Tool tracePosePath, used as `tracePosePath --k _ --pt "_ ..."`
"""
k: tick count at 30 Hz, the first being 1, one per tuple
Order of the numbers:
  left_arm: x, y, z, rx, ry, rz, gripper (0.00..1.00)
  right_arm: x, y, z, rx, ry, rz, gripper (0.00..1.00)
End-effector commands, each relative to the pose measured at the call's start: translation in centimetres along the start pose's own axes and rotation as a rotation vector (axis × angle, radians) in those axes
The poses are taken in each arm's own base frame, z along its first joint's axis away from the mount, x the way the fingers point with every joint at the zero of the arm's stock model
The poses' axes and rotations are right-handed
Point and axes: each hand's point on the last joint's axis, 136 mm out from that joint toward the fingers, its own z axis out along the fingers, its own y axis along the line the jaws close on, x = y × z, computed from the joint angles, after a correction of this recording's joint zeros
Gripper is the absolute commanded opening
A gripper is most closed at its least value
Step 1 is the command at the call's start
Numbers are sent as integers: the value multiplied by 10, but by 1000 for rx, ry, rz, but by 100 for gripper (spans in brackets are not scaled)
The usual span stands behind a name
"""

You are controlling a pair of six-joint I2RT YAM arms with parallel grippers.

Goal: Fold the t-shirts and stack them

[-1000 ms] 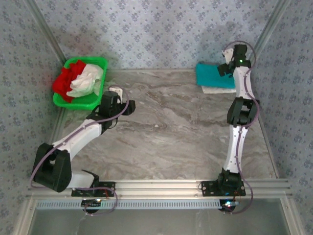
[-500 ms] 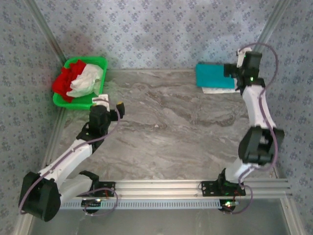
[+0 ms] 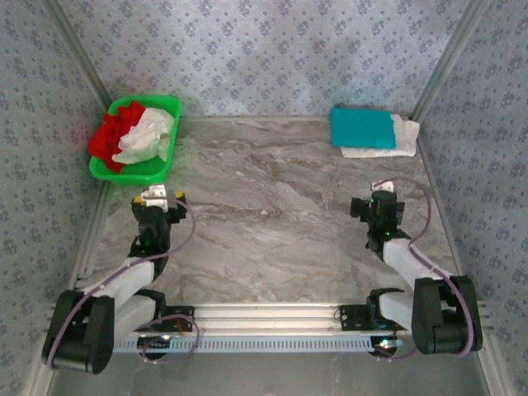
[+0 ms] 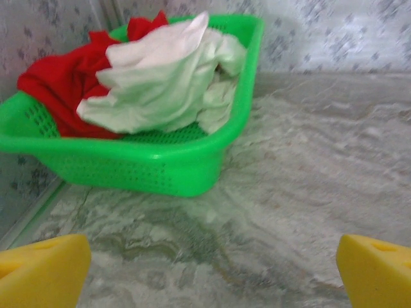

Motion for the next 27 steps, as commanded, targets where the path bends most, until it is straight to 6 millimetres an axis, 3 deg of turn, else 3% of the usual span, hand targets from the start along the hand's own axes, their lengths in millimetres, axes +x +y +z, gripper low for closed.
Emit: tracePosePath --k 1,4,9,11,14,17,19,22,27 --pt "-2 1 14 10 -30 -30 98 -33 -10 1 45 -173 98 100" --pt "-1 -11 29 59 0 10 98 -32 0 17 21 -164 48 100" --pt "1 0 40 39 -44 -2 98 -42 11 37 4 -186 -5 100" --pt "7 1 45 49 -27 -14 98 -35 9 45 -8 -166 7 100" --pt "10 0 46 58 -29 -20 98 -26 10 41 -37 -221 27 100" --pt "13 -16 41 170 -49 11 98 -25 13 31 -66 -272 24 100" --pt "20 -24 44 208 -30 31 98 -21 22 38 -104 -245 -6 100" --pt "27 -22 62 184 59 29 98 -21 31 49 -133 -184 -40 100" --pt "28 -8 80 171 133 -56 98 -22 21 57 -140 -150 18 100"
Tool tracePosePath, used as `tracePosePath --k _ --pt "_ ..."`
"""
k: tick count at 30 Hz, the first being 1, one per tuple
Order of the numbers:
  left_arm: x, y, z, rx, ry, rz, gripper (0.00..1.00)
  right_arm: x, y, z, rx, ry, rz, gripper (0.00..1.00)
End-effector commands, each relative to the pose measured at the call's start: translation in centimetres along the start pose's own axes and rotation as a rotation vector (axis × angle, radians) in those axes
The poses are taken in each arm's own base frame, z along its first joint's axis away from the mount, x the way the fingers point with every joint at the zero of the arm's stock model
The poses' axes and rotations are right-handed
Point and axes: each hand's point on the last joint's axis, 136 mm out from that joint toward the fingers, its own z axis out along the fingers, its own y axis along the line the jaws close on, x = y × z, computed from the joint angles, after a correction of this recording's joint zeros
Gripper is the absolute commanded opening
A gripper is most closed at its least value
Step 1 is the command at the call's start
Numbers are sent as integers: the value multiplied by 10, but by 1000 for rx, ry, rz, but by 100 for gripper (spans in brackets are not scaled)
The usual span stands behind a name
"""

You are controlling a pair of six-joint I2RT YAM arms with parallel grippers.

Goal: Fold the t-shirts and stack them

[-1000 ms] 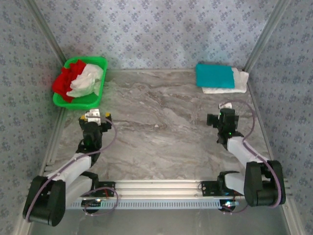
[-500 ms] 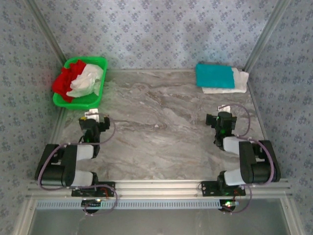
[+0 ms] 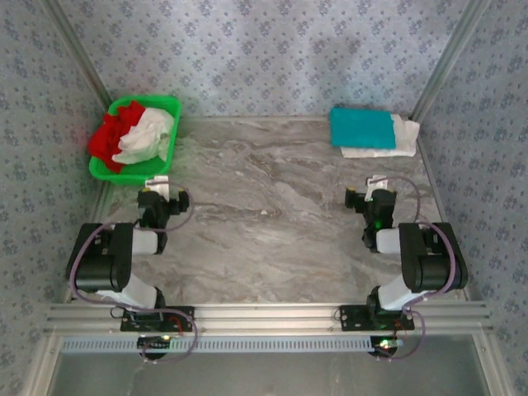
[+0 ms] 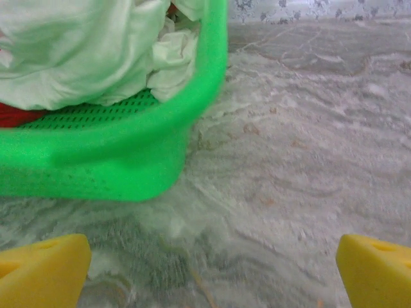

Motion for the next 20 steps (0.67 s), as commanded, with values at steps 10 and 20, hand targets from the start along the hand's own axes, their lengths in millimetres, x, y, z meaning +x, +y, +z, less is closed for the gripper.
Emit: tracePosePath --k 10,20 --pt "0 5 6 17 36 -48 98 0 2 3 -25 15 8 100" --pt "0 5 5 19 30 -48 98 0 2 3 -31 17 11 100"
